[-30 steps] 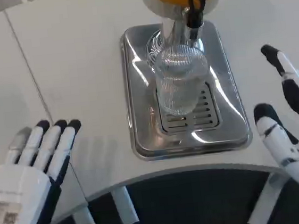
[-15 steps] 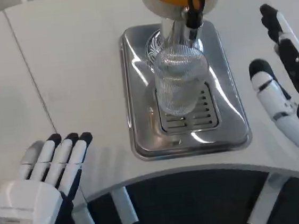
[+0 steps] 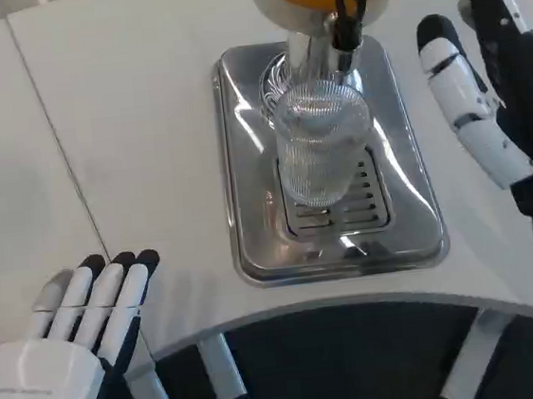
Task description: Grasp the cup under the faucet to collect the drink, then remove the cup.
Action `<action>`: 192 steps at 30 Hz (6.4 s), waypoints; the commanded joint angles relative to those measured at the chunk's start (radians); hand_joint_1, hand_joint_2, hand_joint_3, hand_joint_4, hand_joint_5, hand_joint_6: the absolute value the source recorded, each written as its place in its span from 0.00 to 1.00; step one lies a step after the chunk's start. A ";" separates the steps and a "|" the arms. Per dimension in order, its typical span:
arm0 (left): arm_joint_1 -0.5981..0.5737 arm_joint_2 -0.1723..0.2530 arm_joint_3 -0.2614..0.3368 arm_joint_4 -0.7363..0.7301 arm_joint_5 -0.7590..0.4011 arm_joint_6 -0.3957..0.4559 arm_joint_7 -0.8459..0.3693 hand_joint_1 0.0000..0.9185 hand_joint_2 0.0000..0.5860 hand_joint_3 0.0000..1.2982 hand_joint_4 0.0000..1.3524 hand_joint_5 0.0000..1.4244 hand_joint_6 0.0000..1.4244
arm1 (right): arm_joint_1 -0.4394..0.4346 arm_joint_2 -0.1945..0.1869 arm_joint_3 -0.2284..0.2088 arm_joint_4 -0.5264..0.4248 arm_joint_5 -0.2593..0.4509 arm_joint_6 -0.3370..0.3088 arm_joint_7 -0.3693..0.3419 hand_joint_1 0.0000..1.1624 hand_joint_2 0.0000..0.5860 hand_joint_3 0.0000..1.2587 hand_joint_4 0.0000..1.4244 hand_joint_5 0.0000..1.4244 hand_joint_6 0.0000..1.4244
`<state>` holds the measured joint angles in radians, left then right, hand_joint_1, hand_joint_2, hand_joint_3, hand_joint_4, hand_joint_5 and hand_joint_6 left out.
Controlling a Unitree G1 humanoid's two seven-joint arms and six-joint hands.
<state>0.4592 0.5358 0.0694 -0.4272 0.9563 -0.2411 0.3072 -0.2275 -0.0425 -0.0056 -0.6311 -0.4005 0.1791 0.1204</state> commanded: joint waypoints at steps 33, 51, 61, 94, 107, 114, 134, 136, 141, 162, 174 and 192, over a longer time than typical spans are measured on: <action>-0.019 -0.023 0.016 0.017 -0.012 0.005 -0.003 0.00 0.02 0.00 0.00 0.00 0.03 | -0.219 0.050 0.098 0.183 0.099 0.155 -0.063 0.08 0.87 0.00 0.00 0.00 0.00; -0.021 -0.020 0.033 0.038 -0.027 -0.024 0.004 0.00 0.03 0.00 0.00 0.00 0.03 | -0.204 0.008 0.185 0.125 0.101 0.201 -0.021 0.06 0.86 0.00 0.00 0.00 0.00; -0.029 -0.023 0.034 0.041 -0.028 -0.033 0.003 0.00 0.03 0.00 0.00 0.00 0.03 | -0.167 -0.002 0.207 0.084 0.089 0.215 -0.022 0.06 0.86 0.00 0.00 0.00 0.00; -0.079 -0.062 -0.008 0.066 -0.017 -0.015 -0.005 0.00 0.03 0.00 0.00 0.00 0.03 | -0.394 -0.170 0.418 -0.026 -0.359 0.467 0.288 0.00 0.86 0.04 0.00 0.00 0.02; -0.179 -0.077 -0.022 0.120 -0.036 0.018 -0.008 0.00 0.02 0.00 0.00 0.00 0.04 | -0.444 -0.118 0.475 0.004 -0.610 0.479 0.451 0.00 0.88 0.06 0.00 0.00 0.03; -0.273 -0.097 -0.037 0.193 -0.068 0.052 -0.013 0.01 0.02 0.00 0.00 0.00 0.04 | -0.464 -0.102 0.463 0.029 -0.642 0.458 0.494 0.00 0.89 0.07 0.00 0.00 0.04; -0.507 -0.147 -0.134 0.348 -0.111 0.092 0.008 0.10 0.04 0.00 0.00 0.02 0.06 | -0.491 -0.093 0.436 0.043 -0.672 0.425 0.566 0.00 0.91 0.08 0.00 0.01 0.04; -0.520 -0.150 -0.141 0.358 -0.116 0.093 0.008 0.10 0.05 0.00 0.00 0.02 0.06 | -0.489 -0.087 0.440 0.040 -0.684 0.425 0.575 0.00 0.92 0.08 0.00 0.01 0.04; -0.547 -0.159 -0.155 0.376 -0.128 0.095 0.012 0.12 0.05 0.00 0.00 0.03 0.07 | -0.486 -0.075 0.437 0.037 -0.706 0.421 0.590 0.00 0.92 0.08 0.00 0.01 0.04; -0.619 -0.167 -0.190 0.431 -0.153 0.098 0.001 0.13 0.07 0.00 0.00 0.04 0.09 | -0.277 0.080 0.349 -0.067 -0.647 0.380 0.280 0.00 0.98 0.00 0.00 0.00 0.00; -0.678 -0.172 -0.236 0.475 -0.164 0.089 0.001 0.13 0.07 0.00 0.00 0.04 0.09 | -0.110 0.081 0.279 -0.217 -0.561 0.273 0.171 0.00 0.99 0.00 0.00 0.00 0.00; -0.837 -0.222 -0.296 0.656 -0.219 0.001 0.062 0.16 0.08 0.00 0.00 0.08 0.13 | 0.372 -0.227 0.036 -0.416 -0.405 -0.207 0.205 0.04 0.96 0.00 0.00 0.00 0.00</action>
<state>-0.3528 0.3272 -0.2207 0.1846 0.7590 -0.2127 0.3510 0.0990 -0.2405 0.0841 -1.0317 -0.8342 0.0461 0.3263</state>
